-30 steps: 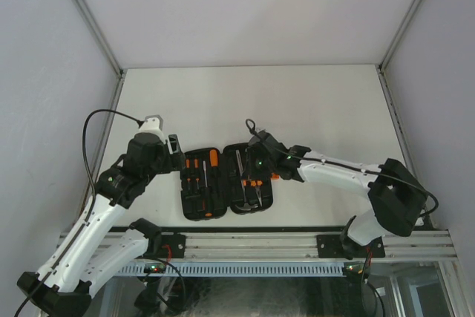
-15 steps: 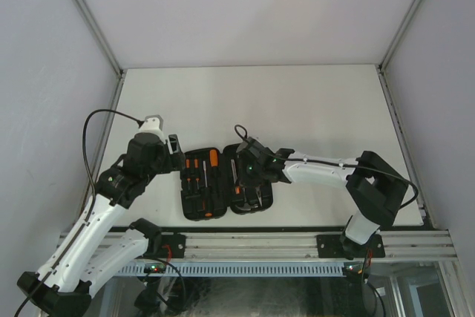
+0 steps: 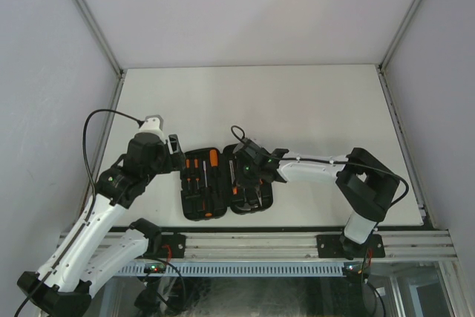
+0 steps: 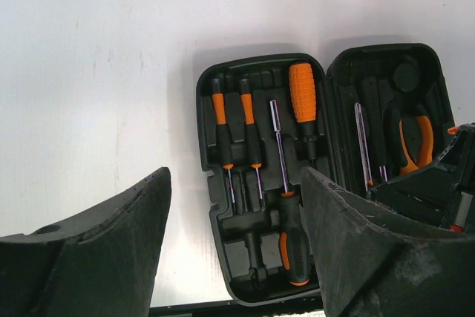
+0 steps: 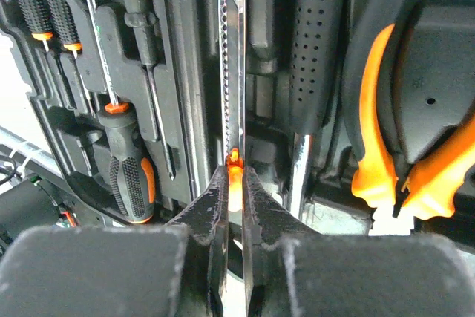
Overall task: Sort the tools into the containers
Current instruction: Place the utility knife in the storage box.
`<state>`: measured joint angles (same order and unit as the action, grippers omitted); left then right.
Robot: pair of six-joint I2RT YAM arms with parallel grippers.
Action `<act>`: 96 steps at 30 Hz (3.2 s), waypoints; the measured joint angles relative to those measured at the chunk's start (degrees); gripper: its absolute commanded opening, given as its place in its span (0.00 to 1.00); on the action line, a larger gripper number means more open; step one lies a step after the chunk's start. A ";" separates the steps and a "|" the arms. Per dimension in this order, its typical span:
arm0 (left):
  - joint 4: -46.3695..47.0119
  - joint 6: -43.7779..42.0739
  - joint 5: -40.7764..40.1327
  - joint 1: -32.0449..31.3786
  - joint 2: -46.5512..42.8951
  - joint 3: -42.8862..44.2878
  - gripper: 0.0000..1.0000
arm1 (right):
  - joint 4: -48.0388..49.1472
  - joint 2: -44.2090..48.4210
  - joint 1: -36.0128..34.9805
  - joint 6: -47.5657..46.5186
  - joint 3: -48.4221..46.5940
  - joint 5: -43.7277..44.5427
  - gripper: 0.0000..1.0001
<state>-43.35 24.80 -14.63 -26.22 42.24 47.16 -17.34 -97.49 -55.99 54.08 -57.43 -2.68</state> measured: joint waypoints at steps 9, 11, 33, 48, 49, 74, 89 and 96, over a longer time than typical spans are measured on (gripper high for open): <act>0.26 0.02 0.02 0.00 0.04 0.00 0.75 | 0.39 -1.22 0.00 0.04 -1.03 -0.20 0.07; 0.50 0.00 0.02 0.00 0.04 0.00 0.74 | 0.31 -1.25 0.00 0.04 -1.03 -0.22 0.08; 0.79 0.00 0.04 0.00 0.04 0.00 0.74 | -0.39 -1.27 -0.68 0.09 -1.60 0.46 0.24; 0.79 0.02 0.04 0.00 0.02 0.02 0.74 | -5.42 2.25 -0.63 -4.26 -3.17 5.73 0.24; 0.81 0.00 0.04 0.00 0.02 0.00 0.74 | -5.20 2.95 -0.68 -5.11 -3.17 6.32 0.24; 0.79 0.00 0.09 0.00 0.04 0.00 0.74 | -6.54 -0.59 -0.39 -13.22 -9.70 12.59 0.22; 0.81 0.00 0.28 0.00 0.15 0.00 0.74 | -8.76 -6.03 -0.35 -13.53 -13.60 9.20 0.18; 0.81 0.00 0.31 0.00 0.22 0.00 0.75 | -9.53 -7.10 -0.35 -13.88 -13.92 8.76 0.17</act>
<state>-42.54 24.80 -14.33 -26.22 42.46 47.16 -26.87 -104.60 -56.34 40.21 -71.35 6.09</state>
